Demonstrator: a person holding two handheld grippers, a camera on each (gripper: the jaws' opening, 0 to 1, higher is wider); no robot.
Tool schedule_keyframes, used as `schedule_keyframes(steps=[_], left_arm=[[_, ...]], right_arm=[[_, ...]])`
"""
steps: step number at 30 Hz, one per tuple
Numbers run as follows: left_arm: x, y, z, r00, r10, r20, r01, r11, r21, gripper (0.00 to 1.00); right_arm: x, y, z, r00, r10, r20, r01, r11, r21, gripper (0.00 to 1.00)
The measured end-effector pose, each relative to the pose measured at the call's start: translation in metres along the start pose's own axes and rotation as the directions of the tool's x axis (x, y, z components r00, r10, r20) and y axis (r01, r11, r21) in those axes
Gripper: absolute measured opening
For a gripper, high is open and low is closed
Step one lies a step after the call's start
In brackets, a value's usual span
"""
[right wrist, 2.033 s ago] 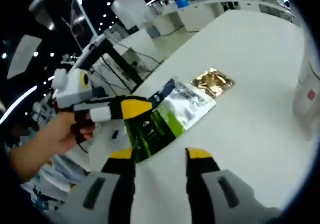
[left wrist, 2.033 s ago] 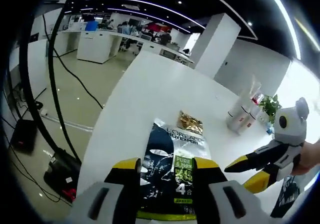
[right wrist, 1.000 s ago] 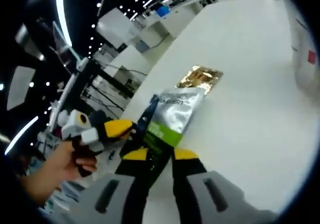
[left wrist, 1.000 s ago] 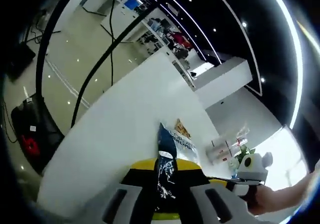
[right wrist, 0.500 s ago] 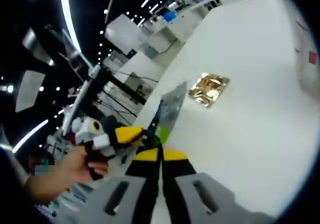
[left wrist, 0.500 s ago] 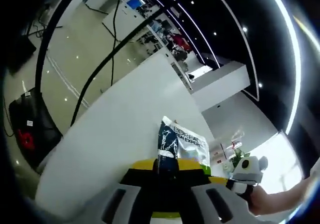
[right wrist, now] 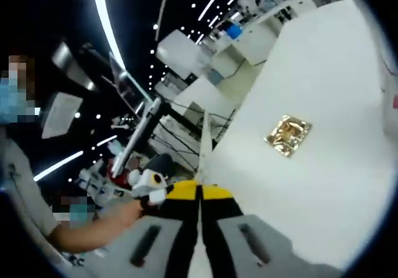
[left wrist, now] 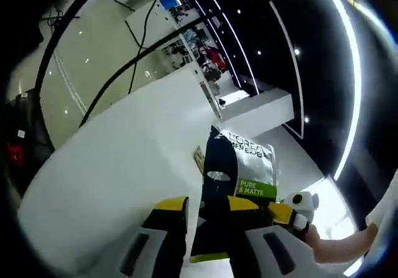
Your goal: Arrange the skincare products in the storage area until every visible bottle or jar stands upright without overlapping.
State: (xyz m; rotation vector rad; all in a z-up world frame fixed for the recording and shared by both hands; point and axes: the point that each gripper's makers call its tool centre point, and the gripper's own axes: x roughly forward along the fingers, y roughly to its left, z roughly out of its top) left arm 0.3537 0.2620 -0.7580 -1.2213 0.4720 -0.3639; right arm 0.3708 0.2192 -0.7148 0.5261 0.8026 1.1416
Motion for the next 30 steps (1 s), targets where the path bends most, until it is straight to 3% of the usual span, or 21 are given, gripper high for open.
schedule_keyframes(steps=[2, 6, 10, 12, 20, 24, 30], left_arm=[[0.001, -0.007, 0.006, 0.997, -0.072, 0.032, 0.073, 0.996, -0.042, 0.23], [0.001, -0.028, 0.005, 0.979, -0.200, 0.034, 0.203, 0.975, -0.093, 0.21], [0.000, -0.032, 0.009, 0.975, -0.220, 0.036, 0.222, 0.972, -0.076, 0.11], [-0.004, -0.039, 0.017, 0.959, -0.277, 0.065, 0.283, 0.953, -0.110, 0.05], [-0.007, -0.038, 0.025, 0.954, -0.287, 0.087, 0.293, 0.954, -0.059, 0.02], [-0.004, -0.038, 0.028, 0.948, -0.302, 0.103, 0.311, 0.948, -0.075, 0.01], [0.006, -0.037, 0.032, 0.944, -0.313, 0.107, 0.323, 0.941, -0.097, 0.01]], right_arm=[[-0.002, 0.005, 0.005, 1.000, 0.025, 0.015, -0.025, 1.000, 0.014, 0.00], [-0.002, 0.008, 0.007, 0.999, 0.053, 0.015, -0.053, 0.998, 0.041, 0.00], [-0.003, 0.004, 0.011, 0.998, 0.048, 0.037, -0.051, 0.996, 0.072, 0.00], [-0.003, 0.000, 0.012, 0.998, 0.044, 0.040, -0.048, 0.995, 0.090, 0.00], [0.002, -0.003, 0.009, 0.999, 0.021, 0.035, -0.024, 0.994, 0.106, 0.00], [0.001, -0.007, 0.010, 0.998, 0.026, 0.053, -0.034, 0.986, 0.160, 0.01], [-0.006, -0.011, 0.006, 0.999, 0.018, 0.050, -0.026, 0.986, 0.167, 0.03]])
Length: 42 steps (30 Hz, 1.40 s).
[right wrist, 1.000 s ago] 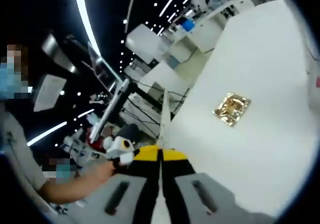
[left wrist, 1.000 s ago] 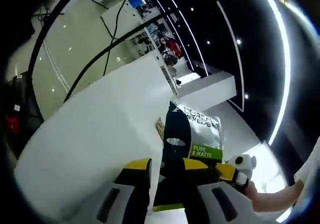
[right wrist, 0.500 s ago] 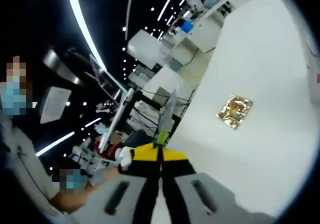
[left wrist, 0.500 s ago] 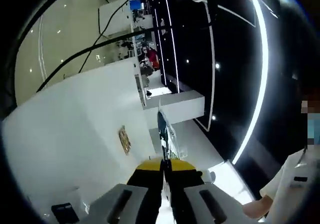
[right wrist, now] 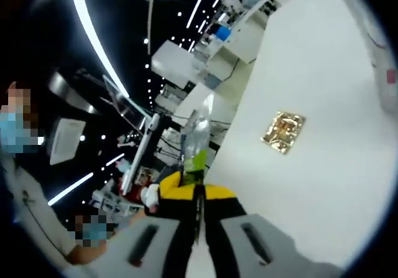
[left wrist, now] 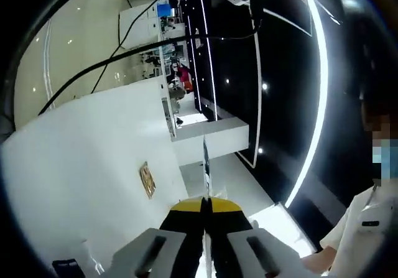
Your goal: Arrange the skincare products in the storage area until every visible bottle or jar stands upright without overlapping.
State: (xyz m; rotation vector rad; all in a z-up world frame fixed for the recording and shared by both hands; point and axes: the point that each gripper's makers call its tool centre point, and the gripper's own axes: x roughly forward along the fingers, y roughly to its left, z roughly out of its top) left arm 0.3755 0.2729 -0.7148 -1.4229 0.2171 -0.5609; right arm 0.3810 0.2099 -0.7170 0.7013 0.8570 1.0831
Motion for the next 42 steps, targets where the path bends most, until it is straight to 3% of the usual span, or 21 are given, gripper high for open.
schedule_keyframes(steps=[7, 8, 12, 13, 17, 19, 22, 28, 35, 39, 42], left_arm=[[0.017, -0.001, -0.005, 1.000, -0.012, -0.024, 0.011, 1.000, -0.024, 0.01], [0.025, -0.004, -0.018, 0.999, -0.011, -0.051, 0.009, 0.999, -0.036, 0.01], [0.030, -0.004, -0.024, 0.998, -0.014, -0.064, 0.010, 0.998, -0.056, 0.01], [0.032, -0.005, -0.027, 0.997, -0.010, -0.070, 0.005, 0.997, -0.074, 0.02], [0.038, -0.008, -0.034, 0.996, -0.002, -0.086, -0.003, 0.998, -0.063, 0.02], [0.041, -0.007, -0.041, 0.993, 0.011, -0.118, -0.016, 0.999, -0.042, 0.03], [0.046, -0.006, -0.053, 0.986, 0.031, -0.164, -0.036, 0.999, -0.027, 0.03], [0.056, -0.009, -0.066, 0.975, 0.042, -0.217, -0.043, 0.999, 0.002, 0.03], [0.067, -0.002, -0.069, 0.959, 0.090, -0.269, -0.073, 0.995, 0.073, 0.02], [0.077, 0.009, -0.067, 0.936, 0.157, -0.315, -0.114, 0.982, 0.153, 0.02], [0.087, 0.016, -0.063, 0.928, 0.185, -0.322, -0.130, 0.974, 0.185, 0.01]], right_arm=[[-0.014, -0.005, -0.008, 1.000, -0.009, -0.008, 0.009, 0.999, 0.031, 0.03], [-0.020, -0.007, -0.007, 1.000, -0.010, 0.009, 0.010, 0.999, 0.051, 0.02], [-0.030, -0.004, -0.002, 0.998, 0.025, 0.063, -0.030, 0.997, 0.075, 0.00], [-0.034, -0.004, -0.001, 0.997, 0.021, 0.078, -0.025, 0.999, 0.047, 0.00], [-0.042, -0.005, 0.001, 0.993, 0.013, 0.115, -0.016, 1.000, 0.026, 0.00], [-0.050, -0.006, 0.008, 0.986, 0.019, 0.165, -0.025, 0.999, 0.034, 0.00], [-0.061, -0.011, 0.017, 0.977, 0.011, 0.211, -0.027, 0.997, 0.077, 0.00], [-0.074, -0.019, 0.025, 0.973, -0.001, 0.230, -0.012, 0.999, 0.052, 0.00], [-0.077, -0.031, 0.030, 0.968, -0.037, 0.248, 0.020, 0.997, 0.068, 0.00], [-0.075, -0.045, 0.033, 0.963, -0.081, 0.257, 0.051, 0.991, 0.122, 0.00], [-0.071, -0.053, 0.037, 0.958, -0.108, 0.264, 0.079, 0.990, 0.120, 0.00]])
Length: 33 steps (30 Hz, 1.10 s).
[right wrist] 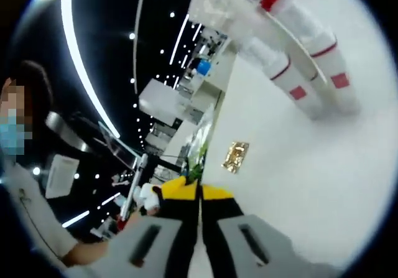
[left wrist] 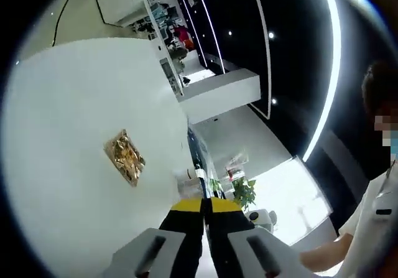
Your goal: Arrange the skincare products in the storage area until every visible bottle or jar stands upright without overlapping.
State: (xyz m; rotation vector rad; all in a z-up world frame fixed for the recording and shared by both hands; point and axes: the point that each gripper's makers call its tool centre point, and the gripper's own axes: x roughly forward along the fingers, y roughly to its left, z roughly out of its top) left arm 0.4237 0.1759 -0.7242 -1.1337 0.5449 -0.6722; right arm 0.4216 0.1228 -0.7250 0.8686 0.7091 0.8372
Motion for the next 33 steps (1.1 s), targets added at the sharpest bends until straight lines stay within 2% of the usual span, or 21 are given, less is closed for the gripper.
schedule_keyframes(steps=[4, 7, 10, 14, 20, 26, 33], left_arm=[[0.015, 0.016, 0.009, 0.998, 0.051, -0.033, -0.050, 0.999, 0.020, 0.01], [0.025, 0.025, 0.014, 0.995, 0.084, -0.058, -0.080, 0.995, 0.063, 0.01], [0.038, 0.030, 0.018, 0.991, 0.096, -0.089, -0.089, 0.993, 0.083, 0.01], [0.055, 0.041, 0.026, 0.986, 0.118, -0.120, -0.104, 0.988, 0.115, 0.01], [0.070, 0.060, 0.029, 0.977, 0.155, -0.146, -0.137, 0.982, 0.130, 0.01], [0.079, 0.070, 0.030, 0.973, 0.177, -0.146, -0.156, 0.977, 0.144, 0.01], [0.086, 0.079, 0.025, 0.967, 0.199, -0.162, -0.177, 0.974, 0.142, 0.01]], right_arm=[[0.008, -0.019, 0.007, 0.997, -0.074, 0.015, 0.074, 0.997, -0.003, 0.00], [0.014, -0.030, 0.013, 0.992, -0.121, 0.027, 0.121, 0.993, 0.000, 0.00], [0.016, -0.040, 0.020, 0.985, -0.166, 0.045, 0.167, 0.986, -0.020, 0.00], [0.019, -0.055, 0.029, 0.975, -0.211, 0.076, 0.212, 0.977, -0.004, 0.00], [0.026, -0.073, 0.033, 0.964, -0.249, 0.096, 0.250, 0.968, 0.004, 0.00], [0.025, -0.084, 0.040, 0.955, -0.268, 0.123, 0.268, 0.963, 0.024, 0.01], [0.022, -0.096, 0.040, 0.945, -0.301, 0.126, 0.303, 0.953, -0.001, 0.02]])
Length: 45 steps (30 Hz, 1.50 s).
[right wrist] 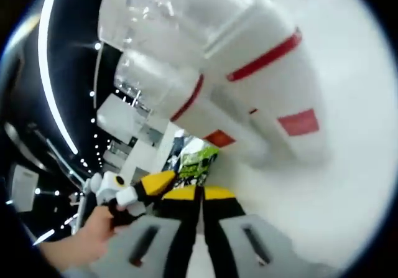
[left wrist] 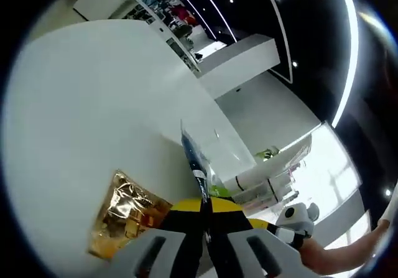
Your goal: Arrange the skincare products in the storage area until every visible bottle or jar stands upright without overlapping.
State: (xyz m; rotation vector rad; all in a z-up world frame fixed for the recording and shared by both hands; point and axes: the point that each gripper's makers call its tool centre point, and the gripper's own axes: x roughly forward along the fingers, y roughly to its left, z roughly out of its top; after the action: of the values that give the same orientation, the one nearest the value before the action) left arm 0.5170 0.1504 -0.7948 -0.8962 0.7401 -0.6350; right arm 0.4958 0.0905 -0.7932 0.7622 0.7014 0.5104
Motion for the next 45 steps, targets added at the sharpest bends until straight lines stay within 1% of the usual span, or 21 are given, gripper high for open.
schedule_keyframes(steps=[4, 6, 9, 11, 13, 15, 16, 17, 20, 22, 23, 24, 26, 28, 33, 36, 38, 40, 41, 44, 45], left_arm=[[0.001, 0.004, 0.000, 1.000, 0.022, -0.007, -0.022, 1.000, 0.006, 0.02], [0.002, 0.004, 0.002, 1.000, 0.026, -0.002, -0.026, 0.999, 0.024, 0.04], [0.005, 0.005, 0.000, 0.999, 0.042, -0.024, -0.041, 0.998, 0.051, 0.06], [0.005, 0.002, 0.000, 0.998, 0.046, -0.034, -0.043, 0.996, 0.081, 0.10], [0.005, 0.000, -0.001, 0.998, 0.049, -0.042, -0.045, 0.996, 0.083, 0.17], [0.005, -0.004, -0.002, 0.997, 0.063, -0.055, -0.055, 0.990, 0.131, 0.25], [0.005, -0.013, -0.006, 0.996, 0.067, -0.062, -0.058, 0.988, 0.141, 0.27], [0.004, -0.015, -0.007, 0.995, 0.073, -0.066, -0.062, 0.987, 0.151, 0.28], [0.001, -0.012, -0.011, 0.993, 0.092, -0.078, -0.076, 0.978, 0.194, 0.30], [-0.001, -0.011, -0.011, 0.991, 0.104, -0.079, -0.086, 0.975, 0.207, 0.31], [-0.003, -0.011, -0.011, 0.991, 0.112, -0.077, -0.093, 0.973, 0.213, 0.32], [-0.005, -0.011, -0.011, 0.990, 0.119, -0.075, -0.099, 0.969, 0.225, 0.34], [-0.008, -0.011, -0.011, 0.988, 0.130, -0.077, -0.107, 0.962, 0.252, 0.39], [-0.009, -0.011, -0.011, 0.987, 0.138, -0.077, -0.112, 0.955, 0.276, 0.42], [-0.013, -0.010, -0.011, 0.984, 0.154, -0.093, -0.116, 0.940, 0.322, 0.44], [-0.019, -0.010, -0.007, 0.984, 0.167, -0.067, -0.135, 0.932, 0.337, 0.44], [-0.021, -0.012, -0.004, 0.985, 0.163, -0.053, -0.136, 0.931, 0.338, 0.44], [-0.023, -0.014, -0.001, 0.985, 0.169, -0.037, -0.144, 0.920, 0.364, 0.44], [-0.022, -0.016, -0.001, 0.986, 0.166, -0.034, -0.139, 0.909, 0.392, 0.44], [-0.019, -0.020, -0.006, 0.989, 0.140, -0.055, -0.106, 0.905, 0.413, 0.44], [-0.016, -0.022, -0.013, 0.988, 0.123, -0.090, -0.074, 0.903, 0.422, 0.44]], right_arm=[[0.001, -0.001, 0.001, 1.000, -0.012, 0.007, 0.012, 1.000, -0.021, 0.02], [0.000, 0.000, 0.004, 0.999, -0.015, 0.030, 0.016, 0.999, -0.044, 0.02], [-0.001, -0.003, 0.006, 0.998, -0.037, 0.045, 0.039, 0.998, -0.044, 0.01], [-0.001, -0.004, 0.005, 0.998, -0.040, 0.046, 0.042, 0.998, -0.042, 0.01], [-0.002, -0.005, 0.005, 0.998, -0.045, 0.051, 0.048, 0.998, -0.042, 0.01], [-0.001, -0.008, 0.005, 0.997, -0.052, 0.053, 0.054, 0.998, -0.042, 0.01], [-0.001, -0.009, 0.004, 0.997, -0.055, 0.052, 0.057, 0.998, -0.041, 0.01], [-0.001, -0.010, 0.004, 0.997, -0.061, 0.053, 0.063, 0.997, -0.047, 0.02], [-0.005, -0.013, 0.008, 0.994, -0.084, 0.069, 0.089, 0.993, -0.079, 0.06], [-0.006, -0.013, 0.007, 0.995, -0.083, 0.063, 0.088, 0.994, -0.070, 0.07], [-0.006, -0.013, 0.007, 0.995, -0.081, 0.062, 0.086, 0.994, -0.072, 0.09], [-0.008, -0.013, 0.010, 0.993, -0.092, 0.073, 0.099, 0.990, -0.098, 0.11], [-0.008, -0.011, 0.012, 0.993, -0.086, 0.082, 0.094, 0.990, -0.100, 0.16], [-0.008, -0.011, 0.012, 0.993, -0.084, 0.082, 0.092, 0.991, -0.095, 0.16], [-0.011, -0.010, 0.011, 0.993, -0.094, 0.076, 0.102, 0.988, -0.114, 0.16], [-0.018, -0.010, 0.010, 0.992, -0.106, 0.074, 0.118, 0.978, -0.174, 0.16], [-0.024, -0.009, 0.012, 0.991, -0.103, 0.085, 0.117, 0.976, -0.185, 0.16], [-0.029, -0.011, 0.014, 0.990, -0.110, 0.091, 0.126, 0.972, -0.197, 0.16], [-0.033, -0.010, 0.014, 0.990, -0.107, 0.088, 0.123, 0.970, -0.210, 0.16], [-0.036, -0.006, 0.014, 0.992, -0.098, 0.081, 0.116, 0.958, -0.264, 0.16], [-0.037, -0.004, 0.014, 0.992, -0.099, 0.072, 0.117, 0.942, -0.315, 0.16]])
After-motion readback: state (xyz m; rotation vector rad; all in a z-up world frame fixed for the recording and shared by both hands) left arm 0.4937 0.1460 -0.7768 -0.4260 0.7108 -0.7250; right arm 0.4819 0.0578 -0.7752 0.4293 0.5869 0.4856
